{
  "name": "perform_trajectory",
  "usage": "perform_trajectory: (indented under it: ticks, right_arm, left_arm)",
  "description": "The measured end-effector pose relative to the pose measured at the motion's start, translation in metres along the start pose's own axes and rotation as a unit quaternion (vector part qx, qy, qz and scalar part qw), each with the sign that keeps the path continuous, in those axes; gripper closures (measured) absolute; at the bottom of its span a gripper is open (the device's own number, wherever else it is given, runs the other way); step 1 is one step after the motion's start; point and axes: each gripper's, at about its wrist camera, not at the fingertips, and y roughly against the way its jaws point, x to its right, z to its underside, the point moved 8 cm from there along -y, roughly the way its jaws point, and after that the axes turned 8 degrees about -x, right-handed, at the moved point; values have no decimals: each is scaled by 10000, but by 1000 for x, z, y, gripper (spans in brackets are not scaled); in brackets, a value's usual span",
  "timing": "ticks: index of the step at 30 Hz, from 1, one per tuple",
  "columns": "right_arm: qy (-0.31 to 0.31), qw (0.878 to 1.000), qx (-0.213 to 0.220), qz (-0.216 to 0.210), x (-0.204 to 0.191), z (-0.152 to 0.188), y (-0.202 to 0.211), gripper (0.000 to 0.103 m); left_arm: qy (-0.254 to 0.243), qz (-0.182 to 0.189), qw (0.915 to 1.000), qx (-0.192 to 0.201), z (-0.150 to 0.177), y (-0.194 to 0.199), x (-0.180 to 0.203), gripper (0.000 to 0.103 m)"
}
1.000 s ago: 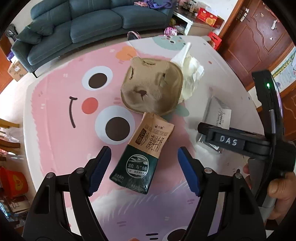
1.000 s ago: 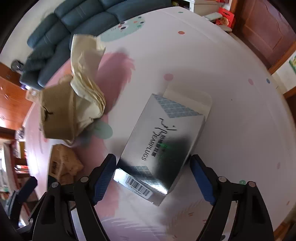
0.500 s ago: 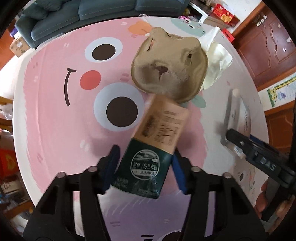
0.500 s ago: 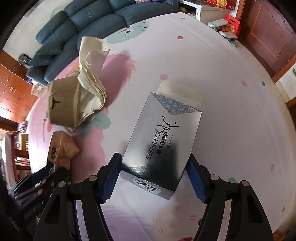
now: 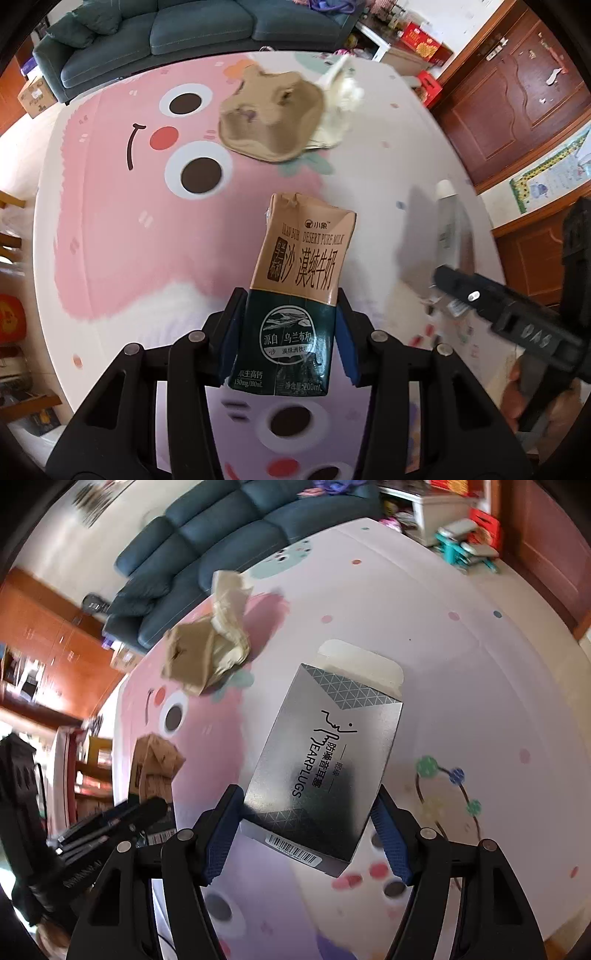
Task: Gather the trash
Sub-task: 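Lift the milk carton and silver earplugs box off the table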
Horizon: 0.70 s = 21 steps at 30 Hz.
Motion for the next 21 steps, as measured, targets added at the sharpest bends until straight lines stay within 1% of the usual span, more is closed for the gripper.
perform_trajectory:
  ticks: [4,7,13,17,21]
  right_arm:
    - [504,9987,32,-32,3,25,24,34]
    - [880,9959,134,-170,8,52,52,34]
    - [1661,9843,415,-439,29,100,107,34]
    - [2078,9740,596,-682,58,141,152,34]
    - [2473,9623,750,-844,82,181,196,34]
  left_arm:
    - [113,-1,9997,216,26,28,27,61]
    - [208,-98,9988,425,51,49,48,61]
    - [620,-347,9934,897,113,86,96,61]
    - [931,-478,9875,1179,161,100,139,61]
    - [1097,-607,9828,1357,211,117,186,61]
